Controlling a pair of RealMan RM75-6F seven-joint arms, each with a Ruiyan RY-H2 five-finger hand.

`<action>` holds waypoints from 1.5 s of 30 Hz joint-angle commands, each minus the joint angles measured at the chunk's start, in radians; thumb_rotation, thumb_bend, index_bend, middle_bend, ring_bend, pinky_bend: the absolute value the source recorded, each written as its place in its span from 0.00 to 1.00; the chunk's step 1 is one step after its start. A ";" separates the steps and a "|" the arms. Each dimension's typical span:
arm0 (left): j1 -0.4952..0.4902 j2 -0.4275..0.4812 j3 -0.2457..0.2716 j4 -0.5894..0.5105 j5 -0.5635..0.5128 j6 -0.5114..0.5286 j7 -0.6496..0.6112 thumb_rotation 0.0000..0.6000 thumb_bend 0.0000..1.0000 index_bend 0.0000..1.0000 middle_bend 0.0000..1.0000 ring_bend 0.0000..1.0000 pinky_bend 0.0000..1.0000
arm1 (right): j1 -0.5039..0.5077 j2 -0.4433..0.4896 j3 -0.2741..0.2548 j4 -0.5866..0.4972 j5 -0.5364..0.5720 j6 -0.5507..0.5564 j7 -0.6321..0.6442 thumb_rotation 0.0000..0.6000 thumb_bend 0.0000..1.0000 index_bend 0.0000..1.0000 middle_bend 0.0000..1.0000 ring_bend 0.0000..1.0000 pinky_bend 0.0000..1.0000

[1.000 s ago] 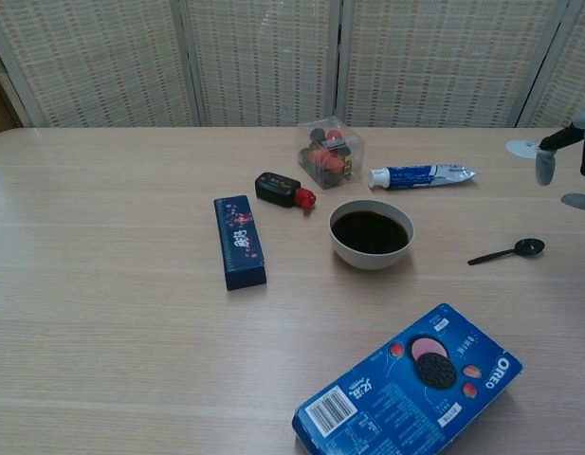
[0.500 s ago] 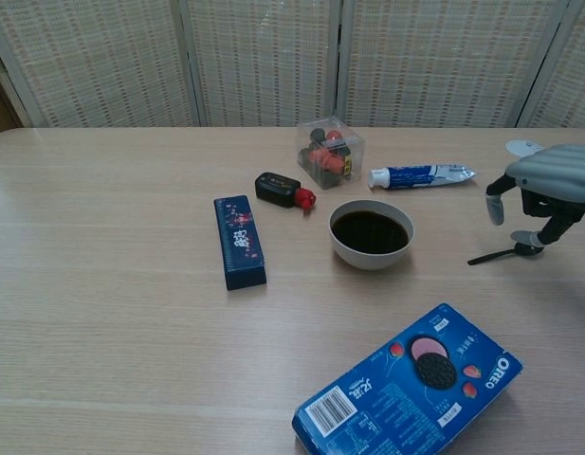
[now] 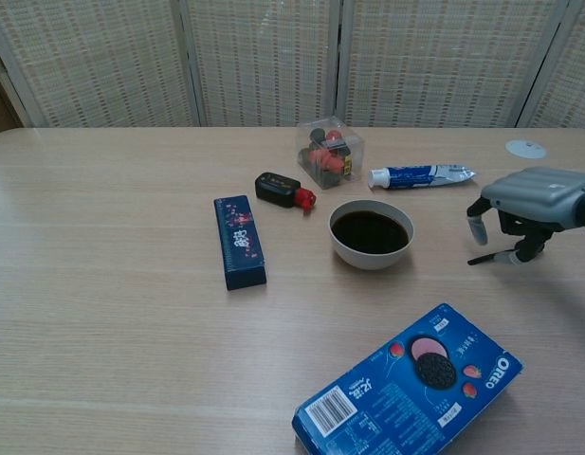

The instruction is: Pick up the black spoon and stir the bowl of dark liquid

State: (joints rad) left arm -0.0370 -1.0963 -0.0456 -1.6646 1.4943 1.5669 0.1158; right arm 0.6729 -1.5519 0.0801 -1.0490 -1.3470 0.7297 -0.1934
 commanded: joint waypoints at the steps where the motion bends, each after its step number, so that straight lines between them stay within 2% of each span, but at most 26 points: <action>1: 0.001 -0.001 0.000 0.001 -0.001 0.000 0.000 1.00 0.26 0.00 0.00 0.00 0.00 | 0.006 -0.011 -0.003 0.015 -0.002 -0.004 0.009 1.00 0.29 0.48 1.00 1.00 1.00; 12: 0.000 -0.006 -0.002 0.010 -0.003 -0.006 -0.003 1.00 0.26 0.00 0.00 0.00 0.00 | 0.031 -0.049 -0.012 0.070 0.002 -0.029 0.016 1.00 0.32 0.49 1.00 1.00 1.00; 32: 0.004 -0.014 -0.002 0.029 -0.008 -0.010 -0.017 1.00 0.26 0.00 0.00 0.00 0.00 | 0.048 -0.087 -0.048 0.119 -0.014 -0.014 -0.135 1.00 0.33 0.49 1.00 1.00 1.00; 45: 0.009 -0.016 -0.001 0.039 -0.007 -0.007 -0.029 1.00 0.26 0.00 0.00 0.00 0.00 | 0.053 -0.107 -0.052 0.137 -0.006 -0.019 -0.172 1.00 0.33 0.51 1.00 1.00 1.00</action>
State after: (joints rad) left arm -0.0281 -1.1123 -0.0466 -1.6259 1.4872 1.5597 0.0868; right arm 0.7260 -1.6585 0.0281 -0.9126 -1.3536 0.7108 -0.3651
